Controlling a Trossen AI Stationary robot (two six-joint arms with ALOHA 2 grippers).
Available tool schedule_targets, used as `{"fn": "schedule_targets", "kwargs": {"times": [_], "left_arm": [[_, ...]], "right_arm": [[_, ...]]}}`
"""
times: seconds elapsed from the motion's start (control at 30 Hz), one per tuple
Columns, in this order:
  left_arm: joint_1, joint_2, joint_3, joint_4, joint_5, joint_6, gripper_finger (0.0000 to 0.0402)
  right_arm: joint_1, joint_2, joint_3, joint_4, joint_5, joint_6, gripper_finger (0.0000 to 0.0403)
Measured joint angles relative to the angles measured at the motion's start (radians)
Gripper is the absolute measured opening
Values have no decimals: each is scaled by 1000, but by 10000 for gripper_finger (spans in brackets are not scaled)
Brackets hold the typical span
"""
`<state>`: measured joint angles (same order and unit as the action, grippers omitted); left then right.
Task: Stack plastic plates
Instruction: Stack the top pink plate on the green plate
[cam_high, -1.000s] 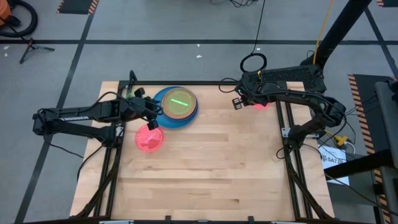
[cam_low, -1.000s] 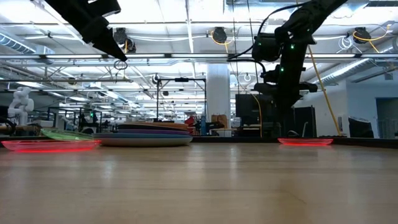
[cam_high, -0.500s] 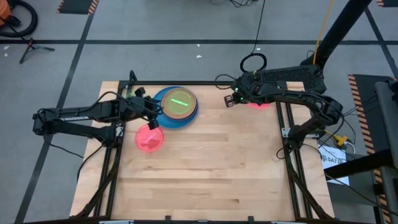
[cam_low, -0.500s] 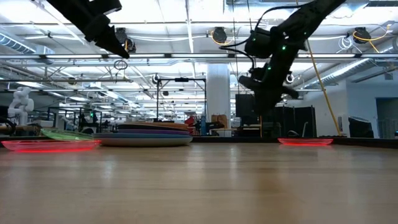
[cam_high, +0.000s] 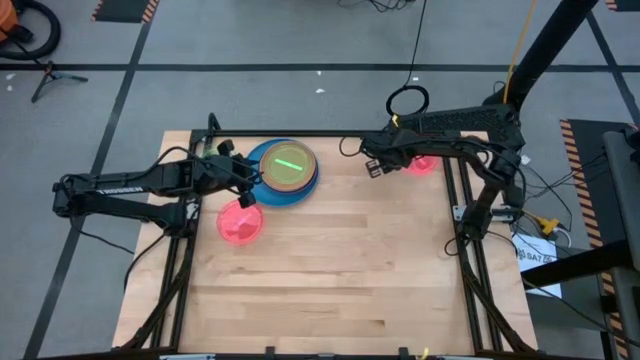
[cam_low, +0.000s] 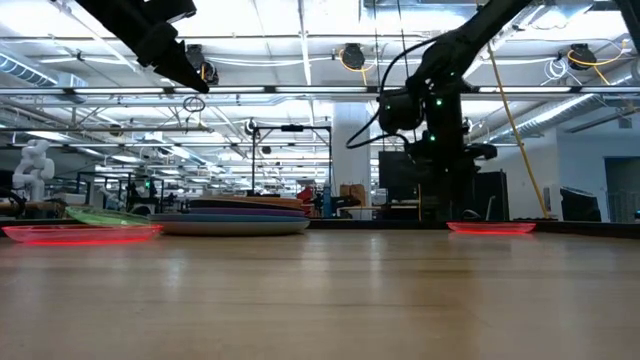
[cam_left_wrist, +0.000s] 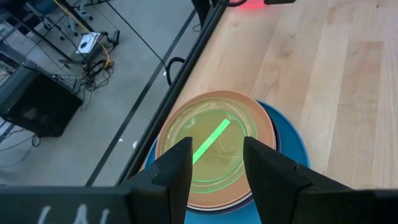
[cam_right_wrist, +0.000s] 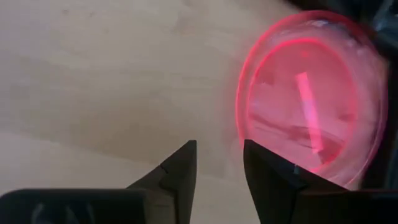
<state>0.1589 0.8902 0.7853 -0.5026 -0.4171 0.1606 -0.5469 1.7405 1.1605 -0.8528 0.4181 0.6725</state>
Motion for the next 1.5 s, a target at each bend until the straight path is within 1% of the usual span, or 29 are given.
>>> {"fn": "schedule_targets", "kwargs": {"times": [0.07, 0.27, 0.33, 0.4, 0.57, 0.73, 1.0, 1.17, 1.33, 1.5], "left_arm": [[0, 0, 0, 0, 0, -2, 149], [0, 0, 0, -3, 0, -9, 149], [0, 0, 0, -5, 0, -13, 149], [0, 0, 0, -8, 0, -16, 149], [0, 0, 0, -20, 0, -17, 149], [0, 0, 0, -20, 0, -20, 149], [0, 0, 0, -21, 0, -25, 149], [0, 0, 0, -21, 0, -25, 149], [0, 0, 0, -21, 0, -28, 149], [0, 0, 0, -19, 0, -28, 149]], "right_arm": [[-9, 22, 16, -2, 26, -12, 127], [-65, 99, 23, 45, 36, -84, 127], [-83, 125, 22, 32, 69, -87, 127], [-96, 138, 22, 21, 84, -84, 127], [-108, 145, 22, 28, 82, -85, 123], [-110, 148, 22, 39, 79, -110, 91], [-111, 199, 26, 52, 78, -144, 36], [-94, 181, 22, 48, 67, -149, 5], [-53, 119, 20, 39, 45, -152, 7], [31, 30, 20, 49, 44, -180, 2]]}}
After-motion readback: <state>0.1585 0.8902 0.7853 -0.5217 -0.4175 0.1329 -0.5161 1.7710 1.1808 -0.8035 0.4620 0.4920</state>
